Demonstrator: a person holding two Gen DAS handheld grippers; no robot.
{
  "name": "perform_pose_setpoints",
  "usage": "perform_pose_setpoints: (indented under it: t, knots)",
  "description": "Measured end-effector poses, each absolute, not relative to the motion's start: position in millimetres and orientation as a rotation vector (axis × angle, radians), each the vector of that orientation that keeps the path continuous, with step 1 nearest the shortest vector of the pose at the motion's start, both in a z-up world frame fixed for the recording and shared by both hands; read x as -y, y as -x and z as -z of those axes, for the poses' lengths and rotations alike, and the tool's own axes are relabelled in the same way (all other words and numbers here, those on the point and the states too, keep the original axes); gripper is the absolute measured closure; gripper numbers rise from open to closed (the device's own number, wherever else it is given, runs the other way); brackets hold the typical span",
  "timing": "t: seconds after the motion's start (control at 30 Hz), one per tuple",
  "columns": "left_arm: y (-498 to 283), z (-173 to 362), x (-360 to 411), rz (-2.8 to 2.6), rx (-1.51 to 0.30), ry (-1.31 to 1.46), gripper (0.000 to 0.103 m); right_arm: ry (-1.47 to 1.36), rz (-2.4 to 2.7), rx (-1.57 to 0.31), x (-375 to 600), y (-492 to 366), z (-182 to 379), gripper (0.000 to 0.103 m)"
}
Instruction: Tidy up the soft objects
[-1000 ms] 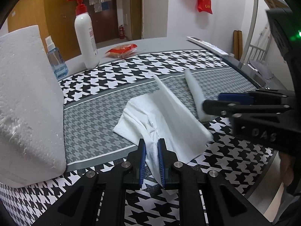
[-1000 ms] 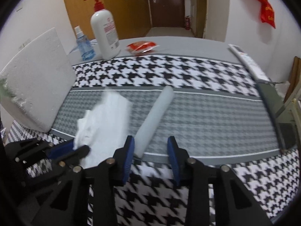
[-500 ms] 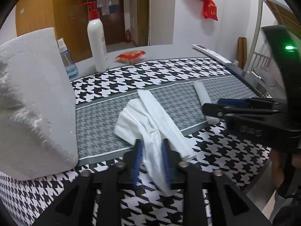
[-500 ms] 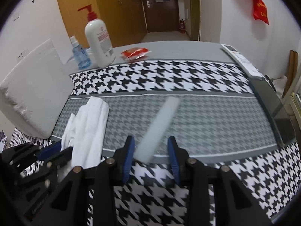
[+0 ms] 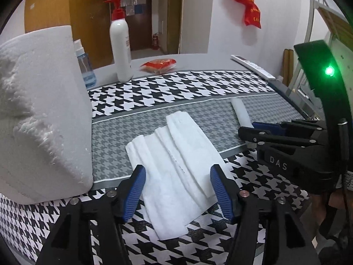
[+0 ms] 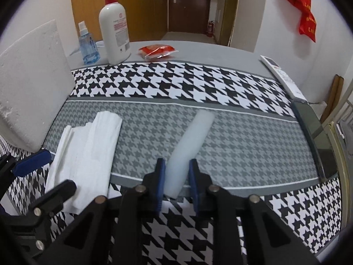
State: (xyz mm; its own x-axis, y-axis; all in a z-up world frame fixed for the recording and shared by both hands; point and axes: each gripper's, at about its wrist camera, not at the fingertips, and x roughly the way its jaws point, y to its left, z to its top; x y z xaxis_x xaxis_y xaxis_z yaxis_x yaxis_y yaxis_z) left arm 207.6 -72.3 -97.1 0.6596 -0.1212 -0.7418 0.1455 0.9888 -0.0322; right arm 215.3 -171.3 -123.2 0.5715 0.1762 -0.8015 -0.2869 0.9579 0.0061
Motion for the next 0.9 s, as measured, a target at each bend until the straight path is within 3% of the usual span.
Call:
perform_pose_setpoints:
  t: [0.17,0.5,0.53,0.7,0.77,0.9]
  knots:
    - [-213,101,76,0.147,-0.856,-0.016,0.040,0.073,-0.305,-0.903,184,-206,118,0.088]
    - [-220,109,82,0.105,-0.892,-0.052,0.041,0.035,-0.318,-0.866,194,-193,110,0.088]
    - [-221,109,82,0.108,-0.890,-0.054,0.043,0.026,-0.317,-0.864,198,-193,109,0.088]
    - [-224,106,89,0.155,-0.880,-0.081,0.091,-0.007,-0.320,-0.841,209,-187,102,0.088]
    - [-226,106,89,0.169,-0.876,-0.079,0.096,-0.014,-0.320,-0.832,210,-185,100,0.088]
    - [-225,104,83,0.210,-0.861,-0.050,0.097,-0.029,-0.323,-0.811,214,-181,97,0.088]
